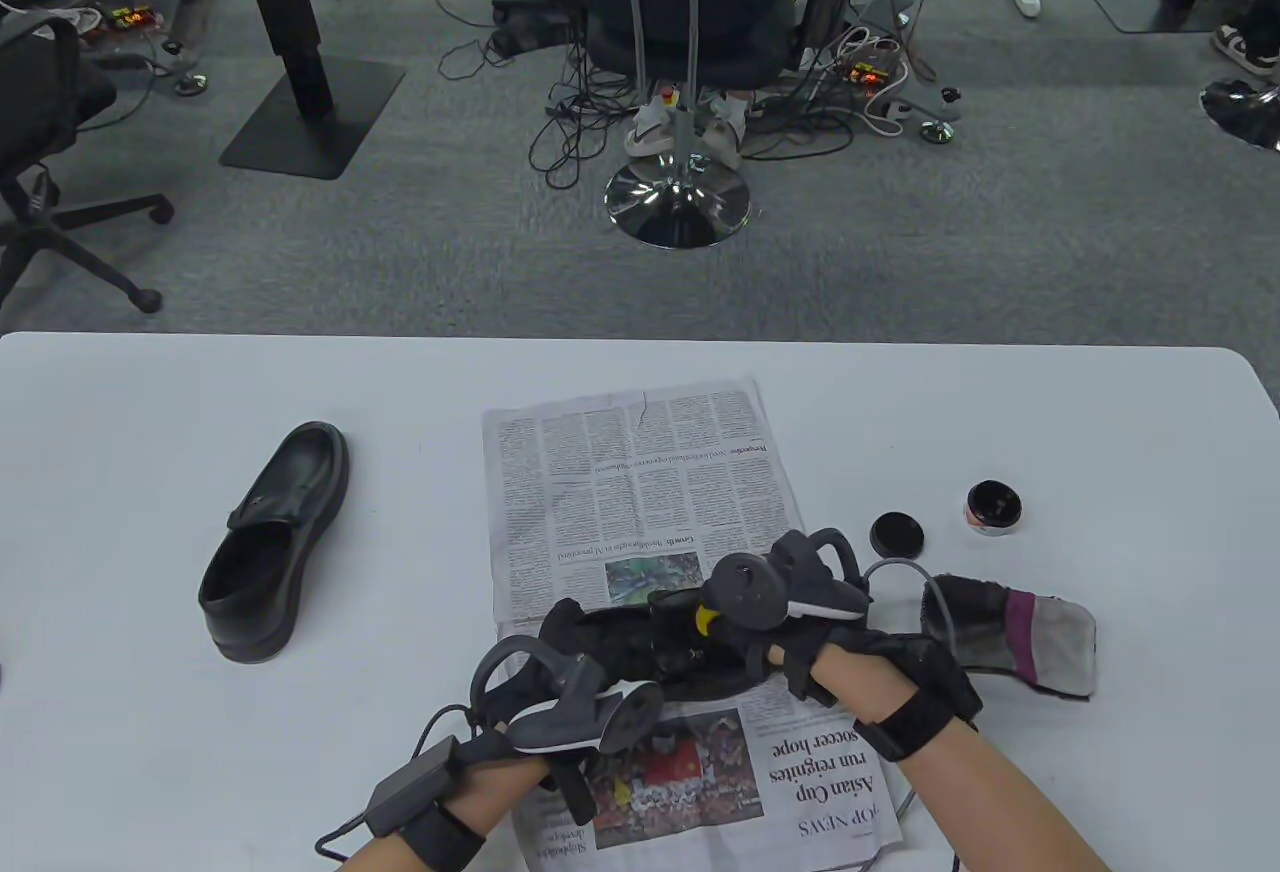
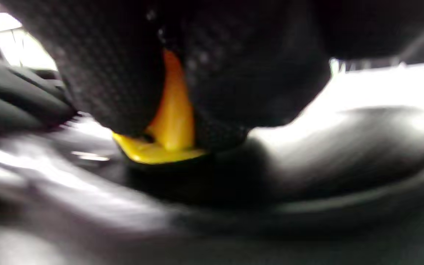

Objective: Dip and apply built-in sponge shoe polish on shoes

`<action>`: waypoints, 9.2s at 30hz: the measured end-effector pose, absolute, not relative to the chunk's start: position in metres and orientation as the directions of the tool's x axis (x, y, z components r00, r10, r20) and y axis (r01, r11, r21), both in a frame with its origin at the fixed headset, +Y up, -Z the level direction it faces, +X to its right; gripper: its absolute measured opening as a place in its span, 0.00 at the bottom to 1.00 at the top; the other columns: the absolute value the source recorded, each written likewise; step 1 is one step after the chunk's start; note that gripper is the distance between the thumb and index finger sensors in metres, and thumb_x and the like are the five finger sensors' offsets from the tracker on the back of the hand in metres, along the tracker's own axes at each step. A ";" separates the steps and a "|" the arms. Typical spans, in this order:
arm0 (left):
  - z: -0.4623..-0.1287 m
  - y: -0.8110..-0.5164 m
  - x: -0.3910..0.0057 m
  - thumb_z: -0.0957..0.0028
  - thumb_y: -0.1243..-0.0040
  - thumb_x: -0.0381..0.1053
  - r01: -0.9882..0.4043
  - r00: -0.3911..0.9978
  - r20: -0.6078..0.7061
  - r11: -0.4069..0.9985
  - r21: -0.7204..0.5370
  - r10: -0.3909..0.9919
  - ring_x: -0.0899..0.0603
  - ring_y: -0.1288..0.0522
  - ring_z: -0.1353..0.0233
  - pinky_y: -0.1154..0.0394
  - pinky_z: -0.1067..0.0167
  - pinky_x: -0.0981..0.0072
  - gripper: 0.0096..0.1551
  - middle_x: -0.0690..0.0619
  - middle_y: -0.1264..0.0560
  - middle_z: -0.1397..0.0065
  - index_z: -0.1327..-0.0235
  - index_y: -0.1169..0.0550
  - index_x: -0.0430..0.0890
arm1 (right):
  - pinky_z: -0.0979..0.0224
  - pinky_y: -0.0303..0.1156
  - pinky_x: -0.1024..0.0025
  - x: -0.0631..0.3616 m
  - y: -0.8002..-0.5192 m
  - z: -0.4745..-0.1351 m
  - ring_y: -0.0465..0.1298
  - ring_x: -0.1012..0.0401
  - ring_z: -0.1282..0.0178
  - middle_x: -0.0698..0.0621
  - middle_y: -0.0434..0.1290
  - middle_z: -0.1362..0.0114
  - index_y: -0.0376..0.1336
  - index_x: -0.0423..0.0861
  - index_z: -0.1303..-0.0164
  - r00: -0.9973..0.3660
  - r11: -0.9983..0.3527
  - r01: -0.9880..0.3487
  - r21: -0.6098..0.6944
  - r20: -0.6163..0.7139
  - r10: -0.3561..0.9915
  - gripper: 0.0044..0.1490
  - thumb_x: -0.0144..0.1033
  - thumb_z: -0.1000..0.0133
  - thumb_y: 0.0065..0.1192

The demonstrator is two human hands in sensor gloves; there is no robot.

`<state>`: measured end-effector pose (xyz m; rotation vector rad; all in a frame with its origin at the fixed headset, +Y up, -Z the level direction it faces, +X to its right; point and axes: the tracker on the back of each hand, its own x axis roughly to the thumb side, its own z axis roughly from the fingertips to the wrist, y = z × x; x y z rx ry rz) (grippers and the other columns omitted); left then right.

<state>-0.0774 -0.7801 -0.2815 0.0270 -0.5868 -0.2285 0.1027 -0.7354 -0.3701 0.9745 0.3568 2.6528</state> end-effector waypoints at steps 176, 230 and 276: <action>-0.279 -0.780 -0.074 0.56 0.41 0.73 0.196 0.823 0.524 0.975 0.103 -0.221 0.54 0.20 0.52 0.38 0.26 0.34 0.17 0.66 0.18 0.54 0.59 0.20 0.68 | 0.22 0.53 0.29 0.180 -0.704 -0.340 0.51 0.37 0.15 0.43 0.47 0.16 0.46 0.55 0.19 -0.902 -0.981 -0.183 -0.060 0.407 0.143 0.58 0.72 0.55 0.60; -0.315 -0.728 -0.355 0.44 0.46 0.60 -0.067 0.830 -0.552 0.997 0.043 0.079 0.47 0.27 0.22 0.41 0.26 0.30 0.27 0.64 0.25 0.25 0.30 0.28 0.65 | 0.23 0.50 0.26 0.216 -0.762 -0.317 0.48 0.36 0.15 0.42 0.44 0.16 0.41 0.56 0.18 -0.912 -0.978 -0.210 0.020 0.357 0.203 0.62 0.75 0.55 0.59; -0.294 -0.750 -0.121 0.54 0.30 0.66 0.015 0.795 0.584 0.968 0.250 -0.163 0.55 0.23 0.43 0.27 0.28 0.47 0.13 0.68 0.21 0.59 0.61 0.21 0.65 | 0.23 0.48 0.26 0.280 -0.735 -0.327 0.47 0.34 0.15 0.41 0.43 0.16 0.40 0.55 0.18 -0.930 -0.941 -0.330 0.070 0.147 0.337 0.63 0.71 0.55 0.64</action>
